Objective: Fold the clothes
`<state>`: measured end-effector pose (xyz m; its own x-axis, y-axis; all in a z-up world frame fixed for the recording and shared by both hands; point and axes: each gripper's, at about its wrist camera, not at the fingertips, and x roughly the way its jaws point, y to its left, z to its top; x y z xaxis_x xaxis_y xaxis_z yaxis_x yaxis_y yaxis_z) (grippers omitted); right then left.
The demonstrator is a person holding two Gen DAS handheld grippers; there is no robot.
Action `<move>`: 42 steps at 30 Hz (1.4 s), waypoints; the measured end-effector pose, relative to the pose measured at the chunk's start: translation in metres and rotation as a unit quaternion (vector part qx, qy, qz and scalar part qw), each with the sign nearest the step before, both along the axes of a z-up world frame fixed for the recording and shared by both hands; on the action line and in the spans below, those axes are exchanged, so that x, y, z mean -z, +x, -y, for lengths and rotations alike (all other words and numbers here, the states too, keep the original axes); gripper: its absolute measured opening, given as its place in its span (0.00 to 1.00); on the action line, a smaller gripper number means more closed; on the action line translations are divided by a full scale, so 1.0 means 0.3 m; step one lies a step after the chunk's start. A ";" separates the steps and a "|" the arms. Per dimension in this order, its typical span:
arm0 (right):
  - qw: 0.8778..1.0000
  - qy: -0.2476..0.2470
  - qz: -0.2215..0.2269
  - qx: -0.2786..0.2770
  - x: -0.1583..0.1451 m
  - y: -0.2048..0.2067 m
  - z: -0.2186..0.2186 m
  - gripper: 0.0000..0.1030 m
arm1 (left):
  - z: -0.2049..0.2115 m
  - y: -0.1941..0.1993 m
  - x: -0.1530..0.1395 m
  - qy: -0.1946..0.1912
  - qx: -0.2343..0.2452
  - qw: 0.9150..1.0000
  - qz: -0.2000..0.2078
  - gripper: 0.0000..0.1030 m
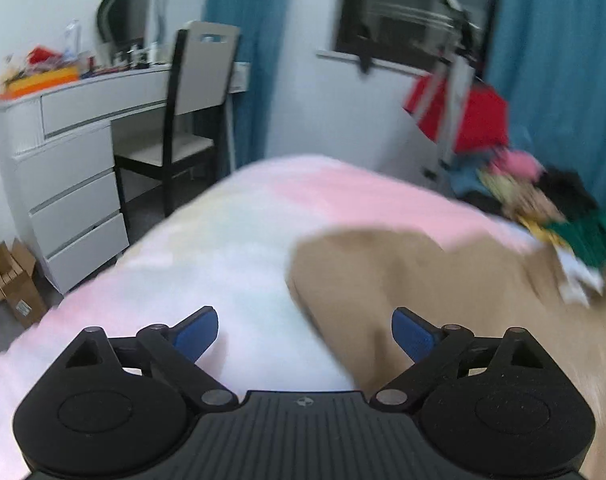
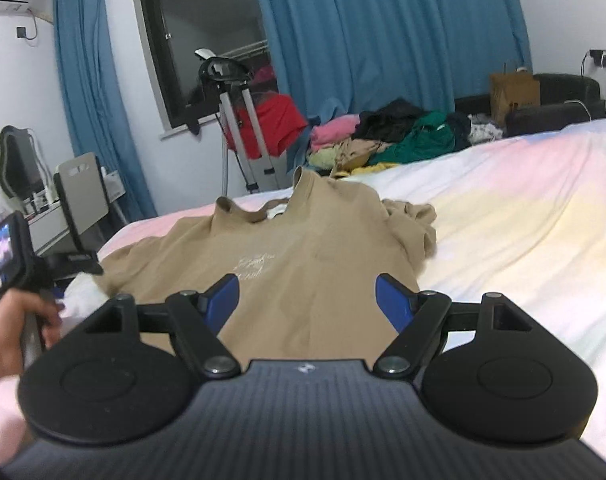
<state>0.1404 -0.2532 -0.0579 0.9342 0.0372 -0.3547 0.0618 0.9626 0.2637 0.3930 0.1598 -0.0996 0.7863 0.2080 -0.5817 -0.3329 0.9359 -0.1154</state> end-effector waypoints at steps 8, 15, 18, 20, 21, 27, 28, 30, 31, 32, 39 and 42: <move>0.999 0.009 -0.041 0.010 0.125 0.150 0.025 0.74 | -0.081 0.287 0.007 -0.001 0.020 1.000 0.002 0.76; 0.997 0.005 -0.068 0.019 0.167 0.193 0.018 0.74 | -0.012 0.368 0.063 0.017 0.115 0.992 -0.037 0.15; 0.998 -0.020 -0.063 0.020 0.157 0.180 -0.011 0.74 | 0.021 0.331 0.044 0.044 0.121 0.991 -0.020 0.07; 0.998 -0.036 -0.055 0.020 0.146 0.166 -0.027 0.74 | 0.021 0.292 0.002 0.056 0.087 0.994 0.013 0.05; 0.998 -0.042 -0.052 0.020 0.140 0.160 -0.034 0.74 | 0.018 0.271 -0.021 0.063 0.068 0.995 0.030 0.05; 0.997 -0.065 -0.036 0.025 0.115 0.138 -0.055 0.74 | 0.029 0.240 -0.068 0.127 -0.038 0.990 0.046 0.07; 0.997 -0.068 -0.034 0.026 0.113 0.136 -0.054 0.74 | 0.028 0.253 -0.051 0.123 -0.041 0.991 0.031 0.09; 0.997 -0.068 -0.032 0.028 0.113 0.137 -0.045 0.74 | 0.026 0.251 -0.032 0.098 -0.040 0.994 0.026 0.18; 0.997 -0.066 -0.033 0.028 0.115 0.140 -0.039 0.74 | 0.025 0.248 -0.023 0.083 -0.038 0.995 0.026 0.30; 0.997 -0.064 -0.034 0.028 0.117 0.144 -0.034 0.74 | 0.026 0.240 -0.023 0.072 -0.036 0.996 0.026 0.51; 0.998 -0.053 -0.017 0.018 0.097 0.133 -0.033 0.74 | 0.145 -0.054 -0.091 0.070 0.024 0.995 0.066 0.79; 0.999 -0.049 -0.009 0.019 0.081 0.115 -0.022 0.74 | 0.236 -0.256 -0.114 0.071 0.065 0.993 0.073 0.80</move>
<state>0.1748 -0.2468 -0.0823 0.9280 -0.0334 -0.3711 0.1017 0.9808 0.1661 0.3163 0.0890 -0.0654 0.8860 0.1718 -0.4307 -0.1983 0.9800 -0.0170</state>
